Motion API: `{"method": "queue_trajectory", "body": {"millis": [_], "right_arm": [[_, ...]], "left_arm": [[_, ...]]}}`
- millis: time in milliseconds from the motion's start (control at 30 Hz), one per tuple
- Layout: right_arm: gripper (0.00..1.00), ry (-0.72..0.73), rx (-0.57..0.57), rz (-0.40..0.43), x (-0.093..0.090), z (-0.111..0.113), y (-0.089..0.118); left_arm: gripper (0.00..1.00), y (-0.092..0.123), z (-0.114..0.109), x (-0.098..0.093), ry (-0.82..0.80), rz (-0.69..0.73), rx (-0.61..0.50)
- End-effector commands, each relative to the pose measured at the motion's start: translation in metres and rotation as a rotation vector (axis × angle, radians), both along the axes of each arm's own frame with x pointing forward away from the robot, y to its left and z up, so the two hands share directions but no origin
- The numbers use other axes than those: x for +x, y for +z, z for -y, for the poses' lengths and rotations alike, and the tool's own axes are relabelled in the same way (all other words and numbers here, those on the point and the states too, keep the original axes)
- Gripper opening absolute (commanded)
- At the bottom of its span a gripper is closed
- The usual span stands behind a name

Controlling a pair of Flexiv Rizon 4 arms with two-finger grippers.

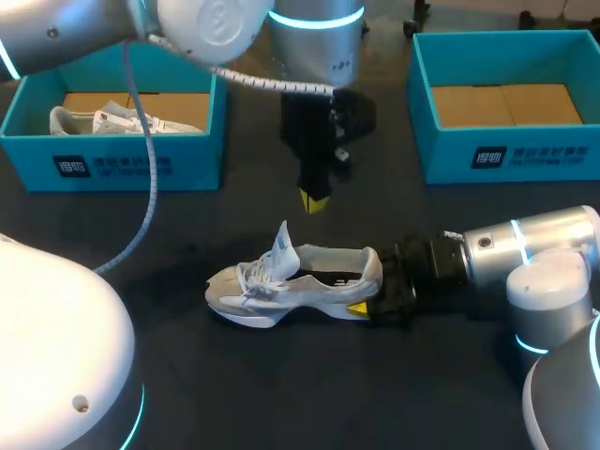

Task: Take the shoe out of the shoebox, open the shoe tongue, remove and reinsert the insole, then place the shoe into the shoebox

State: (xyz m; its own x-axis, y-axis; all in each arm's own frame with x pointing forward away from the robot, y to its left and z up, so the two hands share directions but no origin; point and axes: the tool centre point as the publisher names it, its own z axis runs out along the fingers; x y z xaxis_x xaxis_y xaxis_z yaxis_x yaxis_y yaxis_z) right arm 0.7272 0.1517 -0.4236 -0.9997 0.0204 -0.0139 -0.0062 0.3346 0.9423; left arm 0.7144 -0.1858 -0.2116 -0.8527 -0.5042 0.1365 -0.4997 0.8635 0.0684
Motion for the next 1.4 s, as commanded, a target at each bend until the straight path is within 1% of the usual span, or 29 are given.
{"method": "queue_trajectory", "body": {"millis": [33, 233, 267, 300, 433, 500, 533, 567, 633, 667, 700, 1033, 1067, 1167, 1200, 1267, 1400], "right_arm": [[0.00, 0.000, -0.006, 0.000, -0.001, -0.004, -0.003], [0.00, 0.000, -0.006, 0.000, -0.001, -0.004, -0.003], [0.00, 0.000, -0.006, 0.000, -0.001, -0.004, -0.003], [0.00, 0.000, -0.006, 0.000, -0.001, -0.004, -0.003], [0.00, 0.000, -0.006, 0.000, -0.001, -0.004, -0.003], [0.00, 0.000, -0.006, 0.000, -0.001, -0.004, -0.003], [0.00, 0.000, -0.006, 0.000, -0.001, -0.004, -0.003], [0.00, 0.000, -0.006, 0.000, -0.001, -0.004, -0.003], [0.00, 0.000, -0.006, 0.000, -0.001, -0.004, -0.003], [0.00, 0.000, -0.006, 0.000, -0.001, -0.004, -0.003], [0.00, 0.000, -0.006, 0.000, -0.001, -0.004, -0.003], [0.00, 0.000, -0.006, 0.000, -0.001, -0.004, -0.003], [0.00, 0.000, -0.006, 0.000, -0.001, -0.004, -0.003], [0.00, 0.000, -0.006, 0.000, -0.001, -0.004, -0.003], [0.00, 0.000, -0.006, 0.000, -0.001, -0.004, -0.003], [0.00, 0.000, -0.006, 0.000, -0.001, -0.004, -0.003], [0.00, 0.000, -0.006, 0.000, -0.001, -0.004, -0.003]], "left_arm": [[0.00, -0.010, -0.004, -0.004, -0.438, 0.012, -0.162], [0.00, -0.010, -0.004, -0.004, -0.438, 0.012, -0.162], [0.00, -0.013, -0.004, -0.007, -0.418, 0.083, -0.142], [0.00, -0.016, -0.002, -0.010, -0.444, 0.109, -0.135], [0.00, -0.033, 0.007, -0.016, -0.497, 0.118, -0.176], [0.00, -0.044, 0.012, -0.018, -0.512, 0.104, -0.162], [0.00, -0.050, 0.015, -0.020, -0.519, 0.121, -0.167], [0.00, -0.056, 0.017, -0.022, -0.528, 0.106, -0.160], [0.00, -0.063, 0.018, -0.023, -0.536, 0.098, -0.171], [0.00, -0.067, 0.017, -0.024, -0.565, 0.077, -0.188], [0.00, -0.068, 0.015, -0.023, -0.580, 0.053, -0.203], [0.00, -0.068, 0.015, -0.023, -0.580, 0.053, -0.203], [0.00, -0.073, 0.019, -0.022, -0.581, 0.074, -0.175], [0.00, -0.090, 0.028, -0.017, -0.578, 0.065, -0.145], [0.00, -0.097, 0.030, -0.015, -0.578, 0.070, -0.144], [0.00, -0.109, 0.032, -0.012, -0.566, 0.036, -0.138], [0.00, -0.127, 0.035, -0.006, -0.554, 0.003, -0.137]]}}
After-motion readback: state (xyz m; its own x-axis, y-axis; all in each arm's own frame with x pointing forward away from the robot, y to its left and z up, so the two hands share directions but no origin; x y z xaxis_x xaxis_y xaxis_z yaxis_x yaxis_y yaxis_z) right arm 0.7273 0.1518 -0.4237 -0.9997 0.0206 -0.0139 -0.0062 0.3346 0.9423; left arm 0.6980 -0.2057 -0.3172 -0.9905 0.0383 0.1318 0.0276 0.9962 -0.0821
